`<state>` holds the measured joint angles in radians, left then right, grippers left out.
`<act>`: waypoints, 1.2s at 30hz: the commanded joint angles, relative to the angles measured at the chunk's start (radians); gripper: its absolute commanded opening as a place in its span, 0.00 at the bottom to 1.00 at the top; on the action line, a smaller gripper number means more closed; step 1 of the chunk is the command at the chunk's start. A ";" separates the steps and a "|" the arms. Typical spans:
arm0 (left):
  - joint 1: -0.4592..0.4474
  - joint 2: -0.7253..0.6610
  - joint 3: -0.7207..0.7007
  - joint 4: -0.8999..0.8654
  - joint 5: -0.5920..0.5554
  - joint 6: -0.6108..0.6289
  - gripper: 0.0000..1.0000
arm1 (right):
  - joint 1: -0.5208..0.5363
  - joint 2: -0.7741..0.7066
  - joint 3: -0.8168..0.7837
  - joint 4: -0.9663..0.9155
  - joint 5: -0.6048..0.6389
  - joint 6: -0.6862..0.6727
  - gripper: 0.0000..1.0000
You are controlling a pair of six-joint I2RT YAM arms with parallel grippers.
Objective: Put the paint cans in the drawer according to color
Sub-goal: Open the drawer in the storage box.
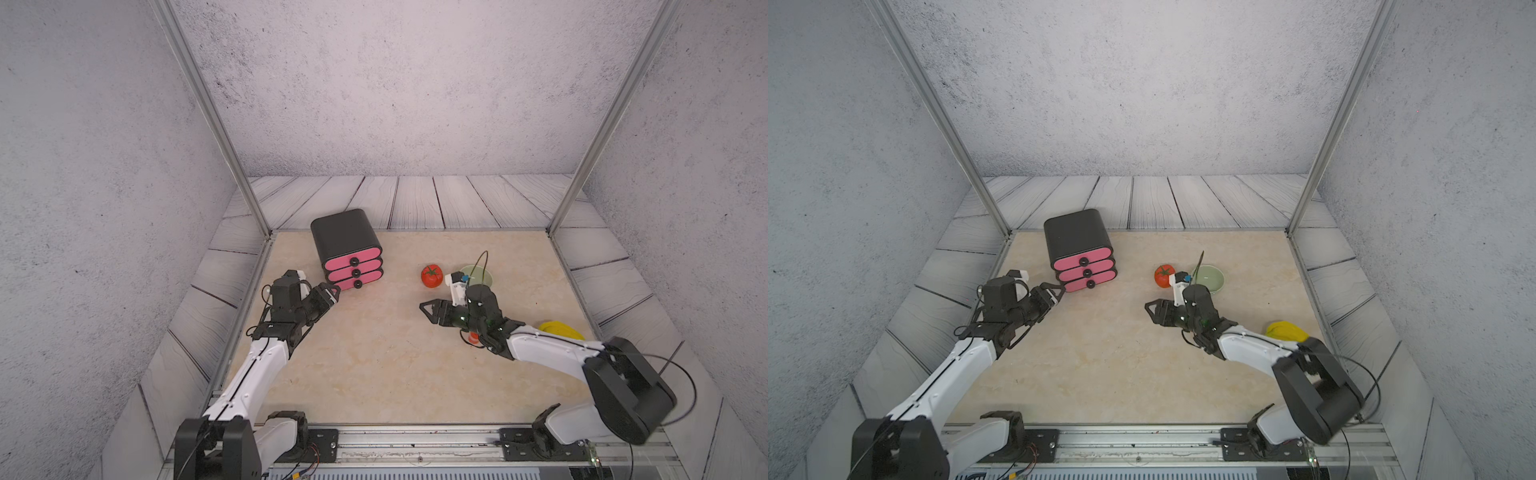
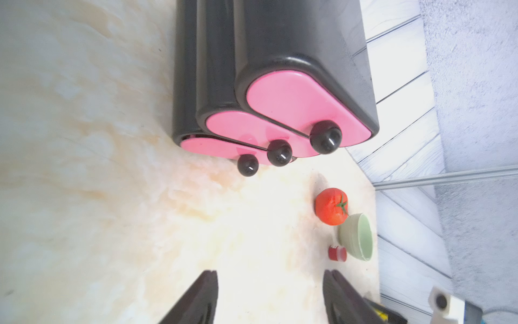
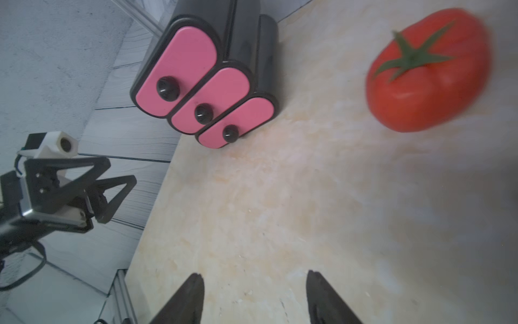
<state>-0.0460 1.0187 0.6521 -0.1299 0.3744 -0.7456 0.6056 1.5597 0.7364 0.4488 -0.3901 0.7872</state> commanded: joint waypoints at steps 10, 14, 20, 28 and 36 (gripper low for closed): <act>-0.008 -0.205 0.002 -0.361 -0.193 0.247 0.90 | 0.072 0.552 0.461 0.152 -0.049 0.377 0.55; -0.022 -0.188 -0.009 -0.402 -0.400 0.196 0.98 | 0.095 0.667 0.560 0.208 -0.004 0.467 0.55; -0.055 -0.156 0.049 -0.412 -0.483 0.260 0.98 | 0.141 0.753 0.709 0.093 0.053 0.464 0.54; -0.094 -0.158 0.077 -0.471 -0.566 0.298 0.99 | 0.167 0.880 0.834 0.128 0.126 0.568 0.54; -0.129 -0.160 0.090 -0.491 -0.601 0.310 0.98 | 0.192 0.937 0.925 0.069 0.214 0.639 0.52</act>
<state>-0.1623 0.8692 0.7155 -0.5957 -0.1898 -0.4580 0.7879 2.4561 1.6341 0.5495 -0.2329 1.3827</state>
